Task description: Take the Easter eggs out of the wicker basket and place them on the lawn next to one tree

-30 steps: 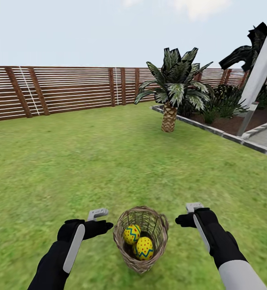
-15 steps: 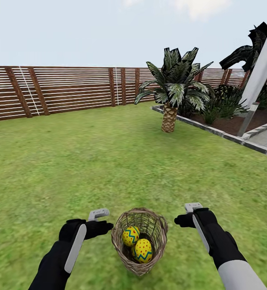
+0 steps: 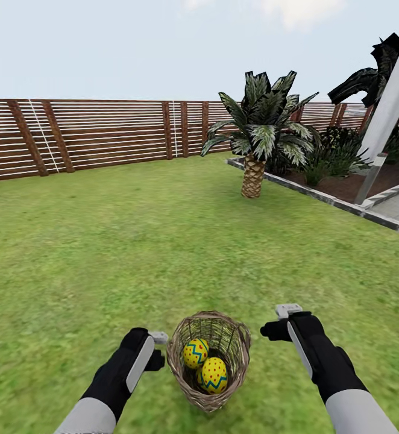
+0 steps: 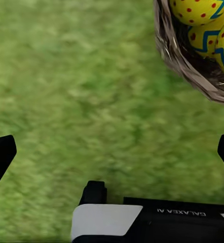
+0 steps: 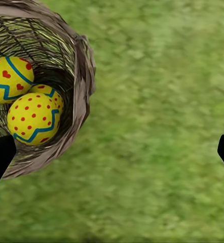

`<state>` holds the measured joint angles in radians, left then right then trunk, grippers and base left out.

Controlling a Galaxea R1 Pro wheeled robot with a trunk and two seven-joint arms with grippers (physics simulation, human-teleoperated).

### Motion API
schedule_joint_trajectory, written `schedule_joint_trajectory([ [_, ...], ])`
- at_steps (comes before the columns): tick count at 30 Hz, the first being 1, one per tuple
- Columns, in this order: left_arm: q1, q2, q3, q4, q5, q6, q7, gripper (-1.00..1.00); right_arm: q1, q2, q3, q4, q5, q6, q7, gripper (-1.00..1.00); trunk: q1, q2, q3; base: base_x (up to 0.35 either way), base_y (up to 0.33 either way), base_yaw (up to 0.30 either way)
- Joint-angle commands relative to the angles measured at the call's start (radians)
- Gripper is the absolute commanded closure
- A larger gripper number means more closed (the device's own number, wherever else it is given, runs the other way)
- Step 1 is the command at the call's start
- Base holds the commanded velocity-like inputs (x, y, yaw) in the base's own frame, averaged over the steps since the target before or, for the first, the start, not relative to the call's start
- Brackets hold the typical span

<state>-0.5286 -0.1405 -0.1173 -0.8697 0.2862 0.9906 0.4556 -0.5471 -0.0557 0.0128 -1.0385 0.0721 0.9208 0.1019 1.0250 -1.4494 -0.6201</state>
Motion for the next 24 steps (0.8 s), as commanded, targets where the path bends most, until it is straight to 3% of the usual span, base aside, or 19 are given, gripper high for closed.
schedule_joint_trajectory([
  [1, -0.003, 0.0, -0.002, 0.0, 0.012, 0.002, 0.011, -1.0, -0.001, 0.0, 0.002, 0.016, 0.009, 0.004, 0.007, -1.0, 0.0, -0.001, -0.001, 0.0, 0.0, 0.0],
  [5, -0.014, -0.002, -0.003, -0.007, 0.014, 0.006, 0.013, -1.0, -0.001, 0.002, 0.017, 0.096, 0.012, 0.002, 0.006, -1.0, 0.0, -0.001, -0.001, 0.0, 0.0, 0.0],
  [7, -0.024, -0.002, -0.004, -0.01, 0.014, 0.008, 0.014, -1.0, -0.001, 0.003, 0.056, 0.136, 0.013, 0.0, 0.006, -1.0, 0.0, -0.001, -0.001, 0.0, 0.0, 0.0],
  [12, -0.044, -0.004, -0.004, -0.027, 0.021, 0.008, 0.013, -1.0, -0.001, 0.002, 0.109, 0.154, 0.014, -0.013, 0.006, -1.0, 0.0, -0.001, -0.001, 0.0, 0.0, 0.0],
  [13, -0.045, -0.005, -0.004, -0.03, 0.03, 0.008, 0.013, -1.0, -0.001, 0.002, 0.111, 0.155, 0.014, -0.016, 0.006, -1.0, 0.0, -0.001, -0.001, 0.0, 0.0, 0.0],
  [17, -0.048, -0.007, -0.004, -0.038, 0.117, 0.002, 0.012, -1.0, -0.001, -0.001, 0.108, 0.146, 0.013, -0.022, 0.011, -1.0, 0.0, -0.001, -0.001, 0.0, 0.0, 0.0],
  [20, -0.05, -0.008, -0.004, -0.042, 0.147, -0.001, 0.012, -1.0, -0.001, -0.001, 0.107, 0.139, 0.012, -0.024, 0.012, -1.0, 0.0, -0.001, -0.001, 0.0, 0.0, 0.0],
  [24, -0.052, -0.008, -0.005, -0.056, 0.16, -0.012, 0.012, -1.0, -0.001, -0.006, 0.102, 0.082, 0.011, -0.028, 0.01, -1.0, 0.0, -0.001, -0.001, 0.0, 0.0, 0.0],
])
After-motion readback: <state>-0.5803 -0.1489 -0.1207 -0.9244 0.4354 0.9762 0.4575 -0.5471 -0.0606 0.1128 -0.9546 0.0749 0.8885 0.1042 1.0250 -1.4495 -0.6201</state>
